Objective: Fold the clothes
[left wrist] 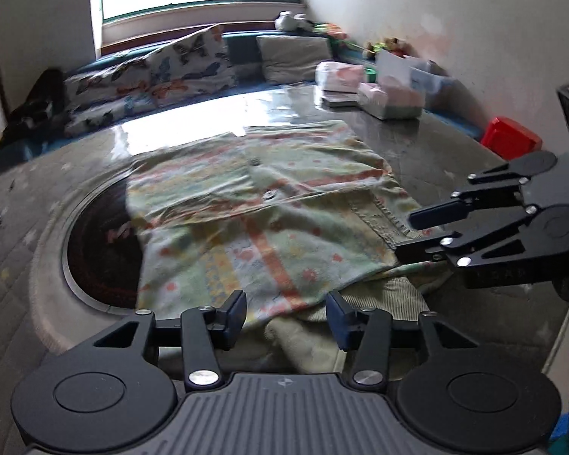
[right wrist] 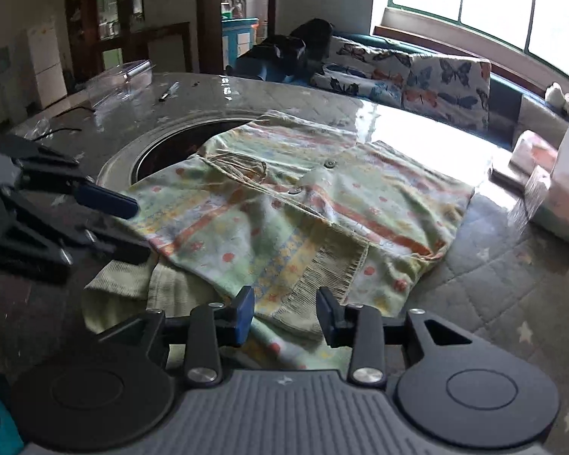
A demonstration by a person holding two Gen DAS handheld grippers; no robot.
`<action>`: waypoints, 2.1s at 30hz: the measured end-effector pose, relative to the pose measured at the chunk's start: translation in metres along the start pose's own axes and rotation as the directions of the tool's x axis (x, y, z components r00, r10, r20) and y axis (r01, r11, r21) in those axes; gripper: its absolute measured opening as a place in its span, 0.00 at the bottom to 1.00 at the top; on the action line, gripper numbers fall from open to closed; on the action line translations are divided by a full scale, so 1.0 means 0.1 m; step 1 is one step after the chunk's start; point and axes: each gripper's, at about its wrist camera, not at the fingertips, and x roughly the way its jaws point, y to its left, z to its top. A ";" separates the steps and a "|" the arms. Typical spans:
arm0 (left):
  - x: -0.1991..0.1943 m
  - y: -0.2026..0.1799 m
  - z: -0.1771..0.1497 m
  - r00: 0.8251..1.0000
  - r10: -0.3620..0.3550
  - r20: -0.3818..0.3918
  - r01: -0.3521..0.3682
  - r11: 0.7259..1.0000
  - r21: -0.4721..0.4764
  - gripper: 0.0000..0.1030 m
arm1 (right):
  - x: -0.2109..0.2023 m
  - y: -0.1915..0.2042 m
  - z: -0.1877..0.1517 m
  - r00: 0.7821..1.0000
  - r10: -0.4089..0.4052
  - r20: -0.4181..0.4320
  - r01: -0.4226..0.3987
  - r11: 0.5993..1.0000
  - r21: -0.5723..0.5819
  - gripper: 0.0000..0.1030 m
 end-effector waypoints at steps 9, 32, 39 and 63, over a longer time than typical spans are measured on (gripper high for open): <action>0.01 0.17 -0.23 0.988 -0.090 -0.128 0.060 0.974 -0.218 0.49 | -0.08 0.21 -0.20 0.999 -0.012 -0.051 0.003 0.985 -0.170 0.37; 0.01 0.42 0.55 0.962 -0.272 0.020 0.264 0.907 -0.328 0.09 | -0.01 0.31 0.01 0.994 0.053 0.099 -0.040 0.991 -0.129 0.37; -0.10 0.52 0.47 0.979 -0.196 0.056 0.203 0.951 -0.232 0.31 | 0.05 -0.04 0.22 0.986 0.126 0.112 -0.135 0.988 0.077 0.11; -0.05 0.32 -0.19 0.975 0.079 0.209 -0.146 0.933 0.329 0.07 | -0.12 -0.07 0.32 0.978 0.090 0.188 -0.111 0.988 0.106 0.05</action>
